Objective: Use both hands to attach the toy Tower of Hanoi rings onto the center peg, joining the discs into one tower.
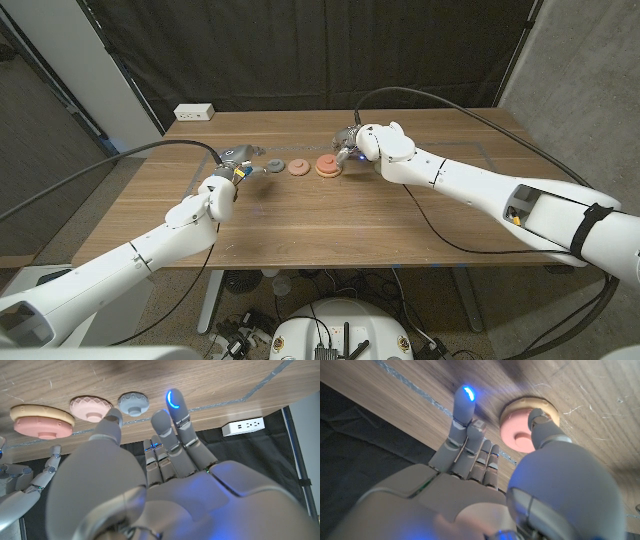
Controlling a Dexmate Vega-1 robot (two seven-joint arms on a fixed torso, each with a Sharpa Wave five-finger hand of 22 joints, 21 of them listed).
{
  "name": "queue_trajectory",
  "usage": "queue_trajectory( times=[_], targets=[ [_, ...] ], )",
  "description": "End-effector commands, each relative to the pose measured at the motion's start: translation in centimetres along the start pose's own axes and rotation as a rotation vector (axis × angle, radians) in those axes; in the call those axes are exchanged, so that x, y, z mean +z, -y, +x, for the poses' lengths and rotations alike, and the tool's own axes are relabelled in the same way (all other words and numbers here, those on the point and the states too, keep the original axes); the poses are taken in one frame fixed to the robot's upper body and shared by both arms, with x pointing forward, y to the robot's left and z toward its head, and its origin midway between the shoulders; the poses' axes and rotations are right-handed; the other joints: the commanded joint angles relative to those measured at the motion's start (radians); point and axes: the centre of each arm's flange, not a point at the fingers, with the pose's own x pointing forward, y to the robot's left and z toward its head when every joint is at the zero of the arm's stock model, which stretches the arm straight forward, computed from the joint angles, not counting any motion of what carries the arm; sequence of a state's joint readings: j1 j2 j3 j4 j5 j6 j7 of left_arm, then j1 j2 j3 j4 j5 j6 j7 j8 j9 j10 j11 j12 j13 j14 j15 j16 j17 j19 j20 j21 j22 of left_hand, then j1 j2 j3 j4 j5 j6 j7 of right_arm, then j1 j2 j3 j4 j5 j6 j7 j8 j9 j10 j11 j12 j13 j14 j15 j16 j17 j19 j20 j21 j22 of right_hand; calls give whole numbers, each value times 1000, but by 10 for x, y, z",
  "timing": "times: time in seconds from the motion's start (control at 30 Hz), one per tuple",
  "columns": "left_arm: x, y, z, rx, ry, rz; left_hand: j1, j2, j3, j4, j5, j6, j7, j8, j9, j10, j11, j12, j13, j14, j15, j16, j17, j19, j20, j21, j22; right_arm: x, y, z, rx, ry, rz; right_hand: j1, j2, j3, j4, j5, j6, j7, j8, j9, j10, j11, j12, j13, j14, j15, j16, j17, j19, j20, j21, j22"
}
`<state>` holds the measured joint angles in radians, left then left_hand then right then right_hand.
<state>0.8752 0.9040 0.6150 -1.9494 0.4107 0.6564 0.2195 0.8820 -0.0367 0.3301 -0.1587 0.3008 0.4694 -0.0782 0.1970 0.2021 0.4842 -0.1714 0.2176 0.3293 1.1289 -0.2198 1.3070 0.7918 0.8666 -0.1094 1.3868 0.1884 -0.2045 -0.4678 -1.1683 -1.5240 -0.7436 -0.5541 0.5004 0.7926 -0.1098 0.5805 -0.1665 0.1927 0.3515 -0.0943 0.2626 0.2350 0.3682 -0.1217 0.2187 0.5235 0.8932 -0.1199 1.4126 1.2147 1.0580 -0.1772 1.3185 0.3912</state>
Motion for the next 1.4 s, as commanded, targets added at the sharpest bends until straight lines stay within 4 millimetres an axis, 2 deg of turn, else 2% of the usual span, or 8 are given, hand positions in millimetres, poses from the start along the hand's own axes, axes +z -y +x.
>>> queue_trajectory(
  times=[0.03, 0.6, 0.83, 1.4],
  targets=[
    [-3, -3, 2, 5, 3, -3, -6, 0, 3, 0, 3, 8, 3, 3, 4, 5, -2, -2, 4, 0, 1, 4, 2, -8, -100, 7, 1, -16, -1, -21, -83, -25, 59, 24, 5, 14, -4, 10, -8, -1, -2, 6, 20, -2, 9, -1, 22, -97, 19, 9, 14, -43, 9, 0],
    [-7, -8, 3, 10, 18, 0, -9, -1, 6, 1, 3, 8, 3, 2, 4, 6, -2, -3, 4, -1, 2, 6, 2, -8, -100, 8, 1, -33, -12, -43, -140, -72, 111, 42, 8, 24, -4, 16, -15, 16, -8, 6, 42, -8, 8, -7, 36, -97, 33, 12, 22, -43, 19, -5],
    [-11, -10, 2, 18, 15, -39, -9, -1, 7, 1, 2, 8, 5, 3, 4, 9, 0, -2, 2, 1, 2, 7, 2, -8, -101, 8, 1, -43, -16, -58, -180, -96, 138, 45, 9, 26, -3, 17, -2, 13, -4, 7, 54, -13, 10, -7, 40, -97, 36, 11, 27, -43, 24, -6],
    [-2, -18, -13, 47, 20, -59, -8, -1, 9, 0, 2, 17, 1, 6, 7, 15, -3, -3, 1, 1, 2, 8, 1, -8, -101, 10, 1, -77, -38, -99, -288, -99, 201, 58, 15, 33, -3, 19, 24, 4, 4, 7, 80, -19, 17, -4, 57, -97, 51, 14, 34, -43, 31, -10]
  ],
)
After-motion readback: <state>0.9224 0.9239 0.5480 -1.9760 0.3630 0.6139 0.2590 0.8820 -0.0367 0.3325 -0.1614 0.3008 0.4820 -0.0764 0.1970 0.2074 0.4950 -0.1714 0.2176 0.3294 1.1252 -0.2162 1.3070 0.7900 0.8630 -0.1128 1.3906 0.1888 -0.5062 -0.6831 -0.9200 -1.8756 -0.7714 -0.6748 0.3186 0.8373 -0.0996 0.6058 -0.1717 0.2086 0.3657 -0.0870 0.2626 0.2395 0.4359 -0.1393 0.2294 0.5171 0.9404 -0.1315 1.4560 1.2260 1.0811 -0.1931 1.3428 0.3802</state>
